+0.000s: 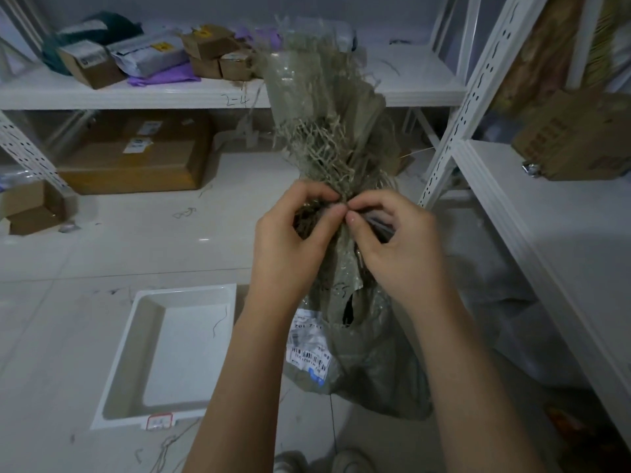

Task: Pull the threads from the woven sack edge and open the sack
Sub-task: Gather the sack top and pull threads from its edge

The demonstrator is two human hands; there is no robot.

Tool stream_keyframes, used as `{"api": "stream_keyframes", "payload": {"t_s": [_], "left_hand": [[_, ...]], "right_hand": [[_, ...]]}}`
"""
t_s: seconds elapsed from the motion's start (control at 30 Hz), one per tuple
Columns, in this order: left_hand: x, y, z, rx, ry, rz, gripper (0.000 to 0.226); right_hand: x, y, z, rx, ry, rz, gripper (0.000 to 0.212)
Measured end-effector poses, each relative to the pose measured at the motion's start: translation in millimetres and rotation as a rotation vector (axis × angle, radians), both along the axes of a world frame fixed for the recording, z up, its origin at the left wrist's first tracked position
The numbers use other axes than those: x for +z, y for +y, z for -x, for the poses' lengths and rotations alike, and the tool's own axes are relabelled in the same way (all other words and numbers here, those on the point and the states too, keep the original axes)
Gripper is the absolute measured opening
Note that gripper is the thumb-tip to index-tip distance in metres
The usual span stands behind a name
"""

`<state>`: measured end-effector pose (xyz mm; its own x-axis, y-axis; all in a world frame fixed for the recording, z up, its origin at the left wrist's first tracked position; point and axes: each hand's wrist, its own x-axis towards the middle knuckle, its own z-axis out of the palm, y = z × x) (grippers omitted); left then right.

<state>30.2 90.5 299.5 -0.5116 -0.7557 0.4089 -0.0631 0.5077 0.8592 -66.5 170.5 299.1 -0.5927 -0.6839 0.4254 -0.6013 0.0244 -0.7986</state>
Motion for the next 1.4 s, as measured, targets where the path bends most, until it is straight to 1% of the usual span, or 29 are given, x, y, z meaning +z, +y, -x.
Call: {"api": "stream_keyframes", "payload": {"t_s": [0.1,0.17,0.33,0.47,0.57,0.63,0.7,0.77,0.83,0.9,0.93,0.97,1.03,1.1,1.13,1.2,1.27,1.4], "left_hand": [[-0.3,-0.1,0.7,0.059,0.032,-0.072,0.024],[-2.4,-1.5,0.6,0.078,0.018,-0.106,0.027],[-5.6,-3.4,2.0,0.078,-0.003,-0.159,0.022],[-7.8,-2.8,5.3,0.105,-0.012,-0.185,0.013],[-6.8,-2.8,6.8,0.137,-0.001,-0.241,0.013],[-7.1,-2.7,7.0,0.162,0.007,-0.279,0.017],[-8.1,-3.3,7.0,0.176,0.025,-0.334,0.023],[-10.0,-3.1,7.2,0.177,0.059,-0.413,0.023],[-9.1,-1.3,6.9,0.183,0.105,-0.535,0.023],[-7.5,-0.7,6.0,0.157,0.148,-0.664,0.023],[-6.5,-0.5,5.2,0.128,0.142,-0.675,0.023],[-7.8,-1.4,4.7,0.099,0.107,-0.623,0.023],[-10.0,-1.2,3.3,0.044,-0.058,-0.367,0.023],[-13.4,0.9,1.8,0.048,-0.226,-0.116,0.022],[-14.8,2.5,1.6,0.073,-0.254,-0.058,0.021],[-16.1,4.6,2.1,0.116,-0.24,-0.029,0.016],[-17.0,5.2,2.9,0.098,-0.247,0.001,0.01],[-21.5,3.0,5.1,0.094,-0.29,0.111,0.017]], "right_hand": [[-1.3,-0.6,-2.1,0.01,0.041,0.004,0.009],[-4.2,-1.8,-2.4,0.013,0.037,-0.02,0.009],[-6.1,-2.1,0.2,0.053,-0.02,-0.046,0.013],[-9.7,-4.8,-0.4,0.02,0.049,-0.094,0.006],[-10.9,-7.6,-2.2,-0.001,0.118,-0.099,0.007],[-10.5,-7.6,-1.6,-0.007,0.106,-0.094,0.006],[-10.1,-6.0,0.0,0.005,0.053,-0.088,0.004],[-9.5,-4.1,1.5,0.024,0.011,-0.092,0.005],[-9.6,-3.2,3.2,0.034,0.004,-0.091,0.01],[-11.6,-2.9,5.7,0.026,0.006,-0.098,0.009],[-13.1,-3.0,7.2,0.02,0.006,-0.103,0.007],[-14.4,-3.0,8.8,0.014,0.01,-0.107,0.007],[-17.7,-3.2,11.9,0.01,0.038,-0.126,0.009],[-20.5,-4.7,13.4,0.018,0.067,-0.173,0.011],[-21.8,-5.7,14.2,0.02,0.066,-0.193,0.012],[-23.3,-7.1,15.1,0.016,0.044,-0.197,0.014],[-24.6,-7.4,16.2,0.01,0.039,-0.174,0.015],[-26.6,-6.6,18.9,0.008,0.061,-0.149,0.011]]}}
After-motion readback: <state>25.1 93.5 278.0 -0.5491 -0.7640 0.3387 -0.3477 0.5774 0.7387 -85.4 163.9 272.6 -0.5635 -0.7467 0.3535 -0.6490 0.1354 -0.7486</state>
